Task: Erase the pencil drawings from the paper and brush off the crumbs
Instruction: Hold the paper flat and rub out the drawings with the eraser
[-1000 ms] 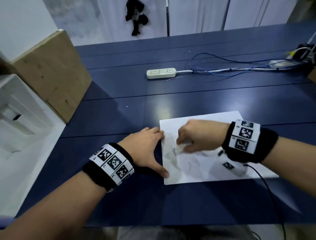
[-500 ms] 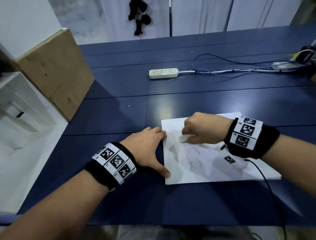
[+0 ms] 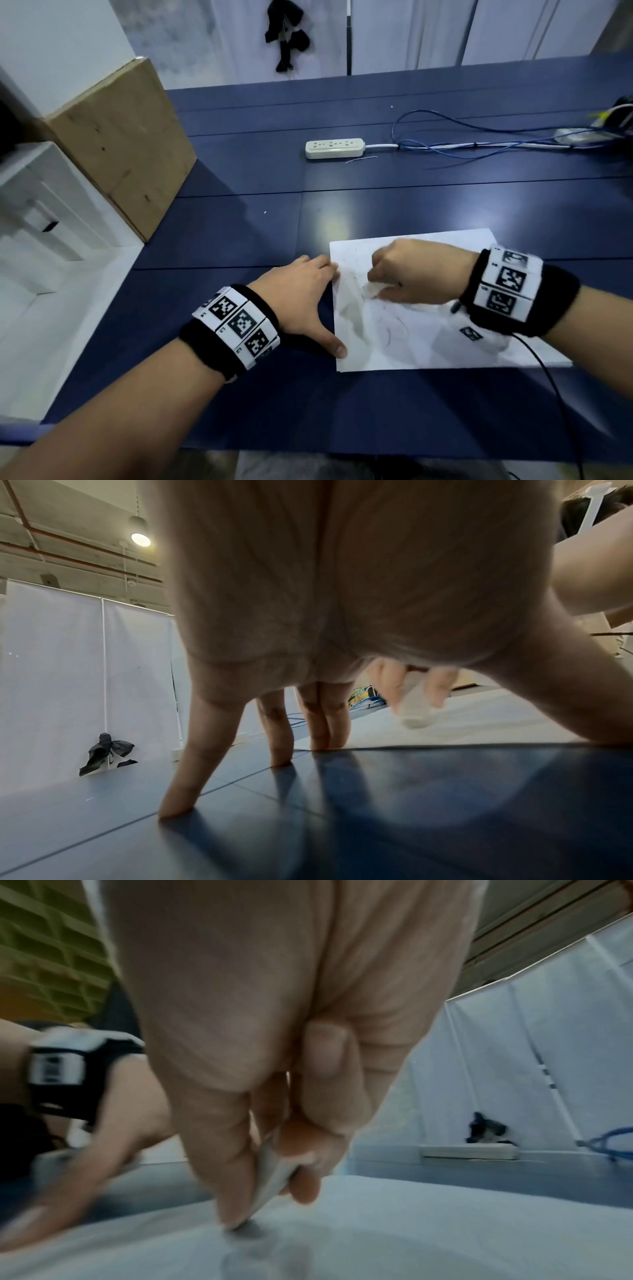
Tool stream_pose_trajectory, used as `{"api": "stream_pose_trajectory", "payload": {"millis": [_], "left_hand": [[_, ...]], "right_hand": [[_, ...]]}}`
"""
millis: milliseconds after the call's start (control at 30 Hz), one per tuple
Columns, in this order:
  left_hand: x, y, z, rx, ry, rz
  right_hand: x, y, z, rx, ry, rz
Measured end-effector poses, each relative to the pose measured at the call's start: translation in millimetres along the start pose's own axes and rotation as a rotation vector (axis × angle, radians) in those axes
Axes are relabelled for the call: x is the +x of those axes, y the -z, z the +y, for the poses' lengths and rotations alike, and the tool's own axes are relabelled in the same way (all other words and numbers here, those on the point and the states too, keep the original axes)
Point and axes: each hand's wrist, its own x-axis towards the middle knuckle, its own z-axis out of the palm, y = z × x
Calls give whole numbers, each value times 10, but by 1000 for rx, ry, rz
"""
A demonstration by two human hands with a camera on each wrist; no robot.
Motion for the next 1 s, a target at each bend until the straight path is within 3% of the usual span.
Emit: {"api": "stream_pose_trajectory", "payload": {"millis": [133, 200, 333, 400, 500, 567, 767, 833, 933, 1000], "left_hand": [[7, -18, 4, -11, 0, 5], [13, -16, 7, -3, -3, -2], [12, 5, 15, 3, -1, -5], [11, 4, 7, 1, 1, -5], [20, -5, 5, -4, -1, -1], [21, -3, 10, -3, -3, -4], [21, 4, 13, 10, 2, -7], [20, 2, 8, 7, 3, -5], [25, 1, 10, 0, 4, -9], [25, 2, 12, -3, 5, -15]], "right_hand": [[-216, 3, -316, 171, 247, -209], [-167, 6, -273, 154, 231, -198], [3, 30, 42, 45, -6, -1], [-30, -6, 16, 64, 36, 33], [-225, -17, -260, 175, 219, -144], [-257, -25, -318, 202, 258, -218], [18, 24, 45, 89, -45, -6], [-21, 10, -2, 49, 5, 15], [-193, 16, -207, 167, 192, -141], [-230, 12, -251, 238, 220, -210]]}}
